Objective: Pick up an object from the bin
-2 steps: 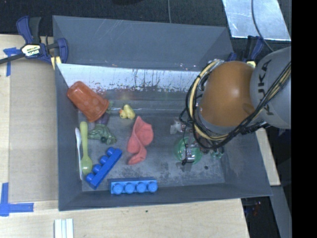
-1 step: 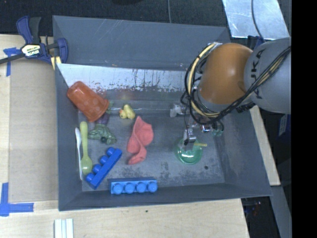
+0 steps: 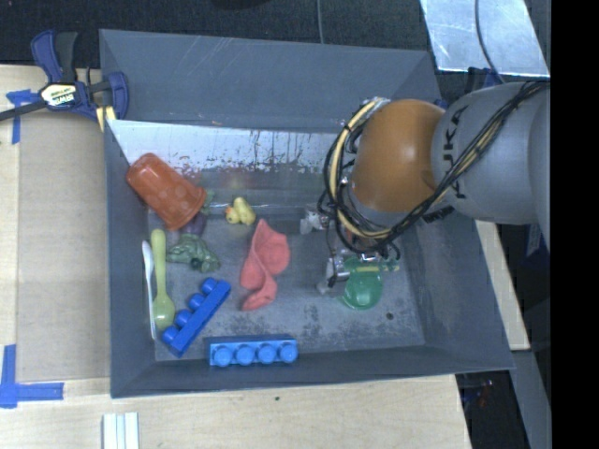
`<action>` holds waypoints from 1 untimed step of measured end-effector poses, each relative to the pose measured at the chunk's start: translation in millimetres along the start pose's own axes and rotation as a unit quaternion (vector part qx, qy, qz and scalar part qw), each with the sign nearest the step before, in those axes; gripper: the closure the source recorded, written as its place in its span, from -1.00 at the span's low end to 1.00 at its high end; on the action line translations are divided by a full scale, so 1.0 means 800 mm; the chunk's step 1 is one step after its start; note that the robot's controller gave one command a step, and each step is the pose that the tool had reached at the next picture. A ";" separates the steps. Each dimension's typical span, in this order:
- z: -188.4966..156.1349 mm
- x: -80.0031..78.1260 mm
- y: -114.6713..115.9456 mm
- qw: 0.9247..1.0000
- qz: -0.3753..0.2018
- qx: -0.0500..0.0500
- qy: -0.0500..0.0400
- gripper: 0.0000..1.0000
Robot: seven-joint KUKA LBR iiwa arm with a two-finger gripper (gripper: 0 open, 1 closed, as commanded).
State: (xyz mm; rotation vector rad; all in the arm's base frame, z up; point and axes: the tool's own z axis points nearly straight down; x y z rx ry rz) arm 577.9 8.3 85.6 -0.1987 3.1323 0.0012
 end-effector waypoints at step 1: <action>-0.094 -0.027 0.013 1.000 0.022 0.001 -0.003 -1.00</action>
Offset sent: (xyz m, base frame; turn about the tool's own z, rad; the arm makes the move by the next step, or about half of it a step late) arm -0.0057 0.0858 0.0731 -0.0398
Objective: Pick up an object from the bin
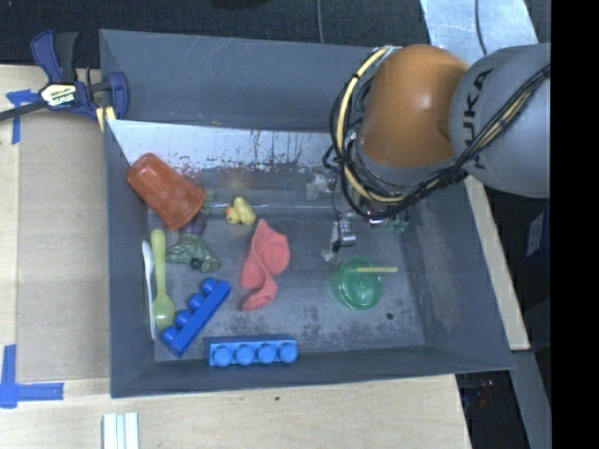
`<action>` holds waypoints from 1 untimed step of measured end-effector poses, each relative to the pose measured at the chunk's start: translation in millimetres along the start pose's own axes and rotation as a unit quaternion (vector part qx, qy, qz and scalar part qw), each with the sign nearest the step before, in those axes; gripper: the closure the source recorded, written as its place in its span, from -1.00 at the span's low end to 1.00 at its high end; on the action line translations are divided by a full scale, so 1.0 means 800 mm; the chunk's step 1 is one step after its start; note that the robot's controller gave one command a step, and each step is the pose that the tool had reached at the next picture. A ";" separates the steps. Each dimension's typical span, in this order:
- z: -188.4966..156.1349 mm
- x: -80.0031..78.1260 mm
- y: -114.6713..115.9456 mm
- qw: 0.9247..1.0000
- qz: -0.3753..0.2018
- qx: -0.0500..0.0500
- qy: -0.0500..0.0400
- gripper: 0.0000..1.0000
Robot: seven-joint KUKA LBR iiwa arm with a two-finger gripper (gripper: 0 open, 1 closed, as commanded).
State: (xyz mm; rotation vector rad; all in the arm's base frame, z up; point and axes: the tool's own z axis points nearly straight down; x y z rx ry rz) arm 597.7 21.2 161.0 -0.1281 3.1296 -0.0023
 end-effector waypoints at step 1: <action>0.002 0.023 0.093 0.999 -0.043 -0.002 0.007 1.00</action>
Offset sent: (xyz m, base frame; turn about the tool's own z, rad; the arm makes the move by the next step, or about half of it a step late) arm 0.0000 0.0000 0.0000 0.0000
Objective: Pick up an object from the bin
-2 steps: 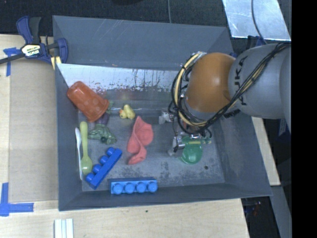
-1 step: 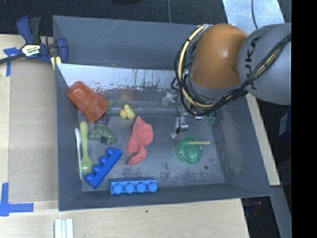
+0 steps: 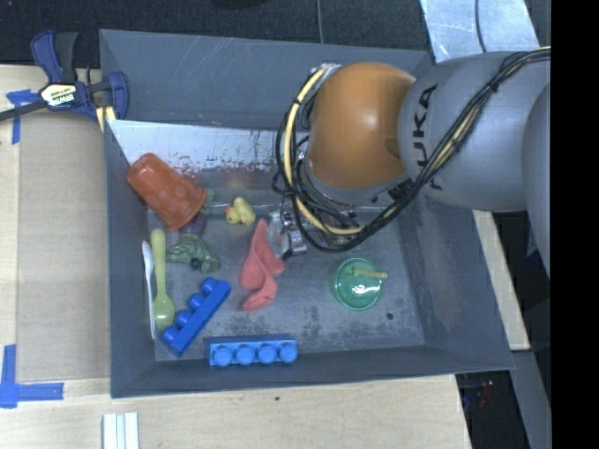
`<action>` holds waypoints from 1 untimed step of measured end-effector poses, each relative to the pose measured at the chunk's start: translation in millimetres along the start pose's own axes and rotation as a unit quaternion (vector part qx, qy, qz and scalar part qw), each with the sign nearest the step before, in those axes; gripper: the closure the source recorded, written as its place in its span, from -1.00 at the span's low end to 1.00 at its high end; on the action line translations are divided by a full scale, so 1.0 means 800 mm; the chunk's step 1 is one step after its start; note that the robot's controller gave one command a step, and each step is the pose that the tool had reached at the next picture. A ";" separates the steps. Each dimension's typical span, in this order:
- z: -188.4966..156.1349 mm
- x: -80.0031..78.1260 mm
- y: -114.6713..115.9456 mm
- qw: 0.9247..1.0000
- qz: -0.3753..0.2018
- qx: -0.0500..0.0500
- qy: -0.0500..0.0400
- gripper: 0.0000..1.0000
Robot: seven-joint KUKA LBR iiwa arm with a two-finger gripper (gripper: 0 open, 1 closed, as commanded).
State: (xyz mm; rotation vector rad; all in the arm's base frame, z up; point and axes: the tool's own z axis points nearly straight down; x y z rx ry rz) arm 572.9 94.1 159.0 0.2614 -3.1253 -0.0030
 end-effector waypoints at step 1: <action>0.000 0.000 0.000 1.000 0.000 0.000 0.000 1.00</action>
Offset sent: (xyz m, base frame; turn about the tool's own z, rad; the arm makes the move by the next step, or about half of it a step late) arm 0.0413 0.0179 -0.0890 -0.2236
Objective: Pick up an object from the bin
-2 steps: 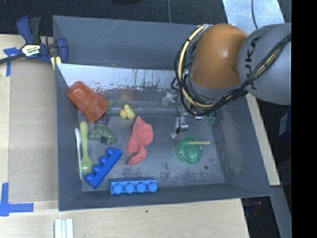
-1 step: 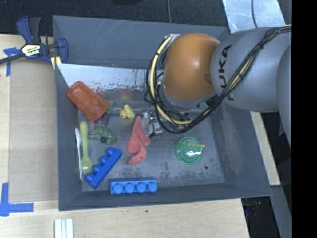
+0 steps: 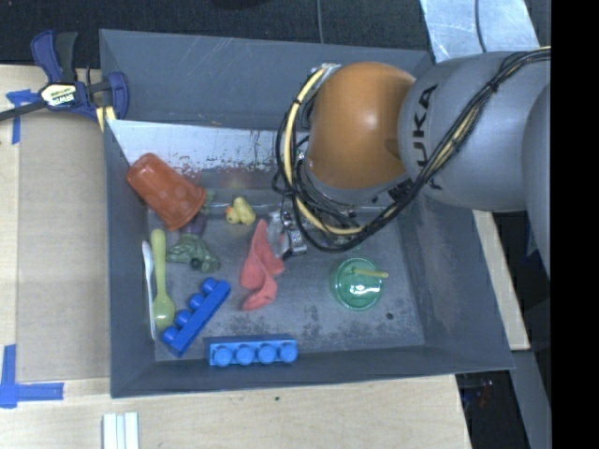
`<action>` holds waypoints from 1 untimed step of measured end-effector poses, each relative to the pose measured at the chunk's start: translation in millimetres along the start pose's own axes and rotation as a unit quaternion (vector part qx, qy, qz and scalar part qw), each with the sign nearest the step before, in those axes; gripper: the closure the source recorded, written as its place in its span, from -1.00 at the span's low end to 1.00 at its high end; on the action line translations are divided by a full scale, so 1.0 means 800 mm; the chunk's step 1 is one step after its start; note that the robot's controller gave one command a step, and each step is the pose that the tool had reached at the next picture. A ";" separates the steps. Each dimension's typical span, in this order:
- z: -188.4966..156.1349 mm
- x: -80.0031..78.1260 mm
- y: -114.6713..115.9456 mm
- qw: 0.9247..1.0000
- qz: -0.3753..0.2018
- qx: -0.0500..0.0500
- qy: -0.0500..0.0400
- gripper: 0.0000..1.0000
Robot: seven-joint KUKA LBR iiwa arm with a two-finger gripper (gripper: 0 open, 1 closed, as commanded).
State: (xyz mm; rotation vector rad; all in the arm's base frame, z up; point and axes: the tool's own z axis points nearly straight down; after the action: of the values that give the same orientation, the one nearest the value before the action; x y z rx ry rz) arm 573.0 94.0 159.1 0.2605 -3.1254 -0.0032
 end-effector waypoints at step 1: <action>0.051 -0.029 0.006 0.998 -0.055 0.000 -0.003 1.00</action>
Offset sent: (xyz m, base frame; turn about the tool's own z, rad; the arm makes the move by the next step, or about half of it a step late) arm 0.0460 0.0053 -0.0891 -0.2912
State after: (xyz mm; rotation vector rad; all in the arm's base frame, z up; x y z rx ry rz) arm 594.8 102.8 118.4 0.4327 -3.1122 -0.0031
